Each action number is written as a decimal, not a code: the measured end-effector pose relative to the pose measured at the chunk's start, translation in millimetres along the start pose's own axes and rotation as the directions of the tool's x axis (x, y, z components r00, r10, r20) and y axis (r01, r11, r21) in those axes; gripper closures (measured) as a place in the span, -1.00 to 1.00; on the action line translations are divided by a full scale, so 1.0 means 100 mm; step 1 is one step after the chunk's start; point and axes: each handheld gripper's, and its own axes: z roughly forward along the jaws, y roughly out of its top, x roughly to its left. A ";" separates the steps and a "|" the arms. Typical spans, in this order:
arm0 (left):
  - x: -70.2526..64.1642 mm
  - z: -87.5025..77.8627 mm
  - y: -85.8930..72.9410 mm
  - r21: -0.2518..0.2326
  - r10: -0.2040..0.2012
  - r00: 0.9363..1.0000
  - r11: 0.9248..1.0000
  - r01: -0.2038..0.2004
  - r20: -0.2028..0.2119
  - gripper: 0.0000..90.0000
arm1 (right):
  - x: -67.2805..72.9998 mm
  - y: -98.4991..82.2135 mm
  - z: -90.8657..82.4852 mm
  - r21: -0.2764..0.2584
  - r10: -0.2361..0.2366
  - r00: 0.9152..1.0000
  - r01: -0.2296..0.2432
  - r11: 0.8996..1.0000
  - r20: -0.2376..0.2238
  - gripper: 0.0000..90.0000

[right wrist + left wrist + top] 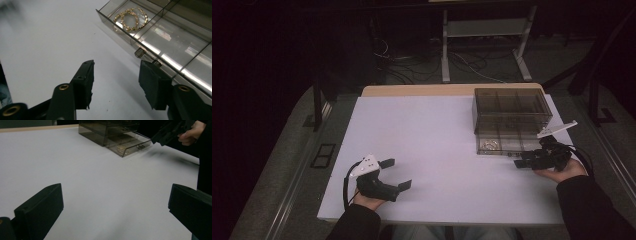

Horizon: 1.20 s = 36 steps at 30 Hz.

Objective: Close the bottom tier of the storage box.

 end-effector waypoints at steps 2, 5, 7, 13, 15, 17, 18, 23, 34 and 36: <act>0.00 0.00 0.00 0.000 0.000 1.000 1.000 0.000 0.000 -1.00 | -0.03 0.01 0.03 0.001 -0.001 1.000 0.001 1.000 -0.007 0.12; 0.00 0.00 0.00 0.002 0.001 1.000 1.000 -0.001 -0.001 -1.00 | -0.06 0.01 0.06 0.003 0.002 1.000 -0.002 1.000 -0.008 0.25; 0.00 0.00 0.00 0.000 0.000 1.000 1.000 0.000 0.000 -1.00 | -0.09 0.01 0.08 0.001 0.002 1.000 -0.002 1.000 -0.005 0.36; 0.00 0.00 0.00 0.004 0.000 1.000 1.000 0.000 0.001 -1.00 | -0.15 0.01 0.12 0.007 0.010 1.000 -0.010 1.000 0.012 0.87; 0.00 0.00 0.00 0.004 0.002 1.000 1.000 -0.002 0.002 -1.00 | -0.16 0.02 0.14 0.020 0.013 1.000 -0.014 1.000 0.017 0.97; 0.00 0.00 0.00 0.004 0.001 1.000 1.000 -0.001 0.003 -1.00 | -0.17 0.02 0.18 0.037 0.017 1.000 -0.017 0.999 0.015 0.98; 0.00 0.00 0.00 0.004 0.001 1.000 1.000 -0.001 0.002 -1.00 | -0.17 0.02 0.19 0.044 0.016 1.000 -0.016 0.999 0.018 0.98; 0.00 0.00 0.00 0.002 0.001 1.000 1.000 -0.001 0.002 -1.00 | -0.19 0.03 0.27 0.064 0.028 0.999 -0.029 0.998 0.022 0.98; 0.00 0.01 0.00 0.005 0.004 1.000 1.000 -0.004 0.004 -1.00 | -0.22 0.04 0.38 0.113 0.036 0.997 -0.043 0.993 0.063 0.98; 0.00 0.01 0.00 0.005 0.004 1.000 1.000 -0.004 0.004 -1.00 | -0.22 0.04 0.38 0.111 0.033 0.997 -0.040 0.993 0.064 0.98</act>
